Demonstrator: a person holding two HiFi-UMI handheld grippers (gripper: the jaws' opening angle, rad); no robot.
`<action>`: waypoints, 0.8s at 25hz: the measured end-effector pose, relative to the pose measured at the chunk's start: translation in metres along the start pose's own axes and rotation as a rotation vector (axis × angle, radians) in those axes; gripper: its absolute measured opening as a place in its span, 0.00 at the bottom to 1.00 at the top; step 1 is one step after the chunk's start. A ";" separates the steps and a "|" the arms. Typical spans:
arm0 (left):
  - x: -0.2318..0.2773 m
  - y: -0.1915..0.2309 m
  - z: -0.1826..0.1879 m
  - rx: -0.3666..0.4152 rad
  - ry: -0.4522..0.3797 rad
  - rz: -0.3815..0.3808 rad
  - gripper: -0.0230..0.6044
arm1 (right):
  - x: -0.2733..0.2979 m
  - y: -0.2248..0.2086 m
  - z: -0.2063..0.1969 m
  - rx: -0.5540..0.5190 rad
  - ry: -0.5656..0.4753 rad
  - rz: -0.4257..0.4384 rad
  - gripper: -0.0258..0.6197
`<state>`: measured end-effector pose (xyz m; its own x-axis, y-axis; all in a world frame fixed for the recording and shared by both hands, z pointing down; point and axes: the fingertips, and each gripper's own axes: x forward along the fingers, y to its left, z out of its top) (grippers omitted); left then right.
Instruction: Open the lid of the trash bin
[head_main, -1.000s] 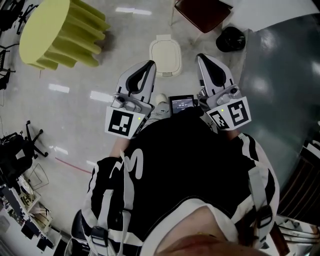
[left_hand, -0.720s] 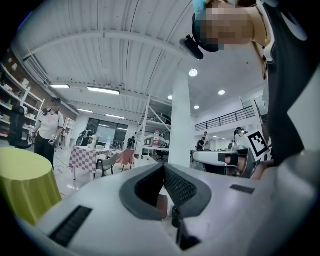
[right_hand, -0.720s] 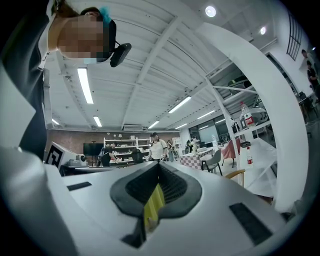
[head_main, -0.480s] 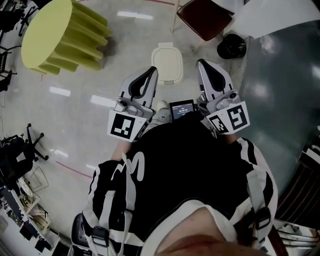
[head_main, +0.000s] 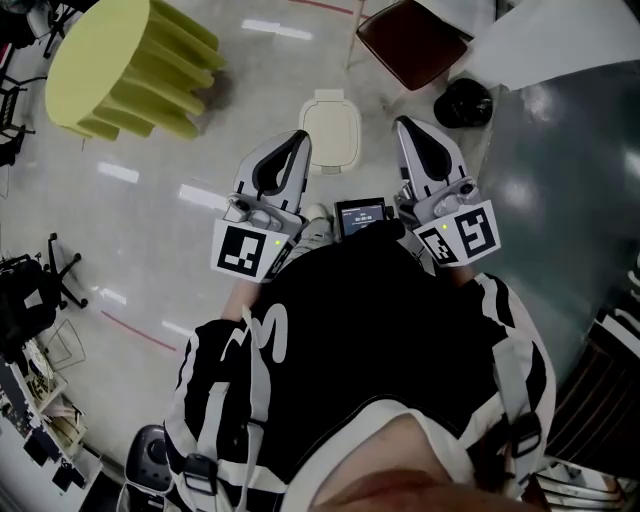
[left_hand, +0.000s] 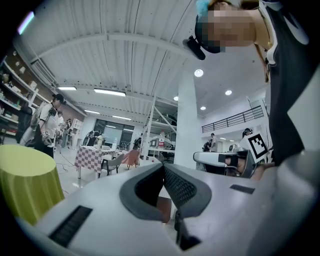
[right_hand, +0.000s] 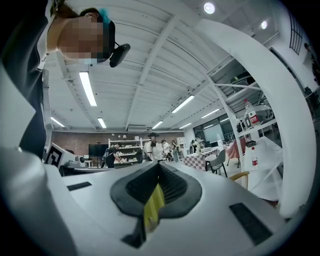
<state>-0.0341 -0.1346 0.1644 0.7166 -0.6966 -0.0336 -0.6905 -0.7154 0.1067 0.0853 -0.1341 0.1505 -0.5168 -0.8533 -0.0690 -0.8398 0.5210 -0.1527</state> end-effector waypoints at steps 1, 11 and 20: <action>0.001 0.000 -0.001 -0.001 0.000 0.007 0.05 | 0.000 -0.002 -0.001 0.001 0.001 0.006 0.05; -0.002 0.013 -0.013 -0.009 0.024 0.070 0.05 | 0.009 -0.005 -0.016 0.009 0.036 0.041 0.05; -0.009 0.020 -0.033 -0.042 0.051 0.094 0.05 | 0.017 -0.006 -0.034 0.019 0.076 0.068 0.05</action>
<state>-0.0511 -0.1404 0.1994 0.6539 -0.7560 0.0289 -0.7507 -0.6436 0.1488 0.0759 -0.1513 0.1841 -0.5841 -0.8116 -0.0049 -0.7995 0.5764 -0.1693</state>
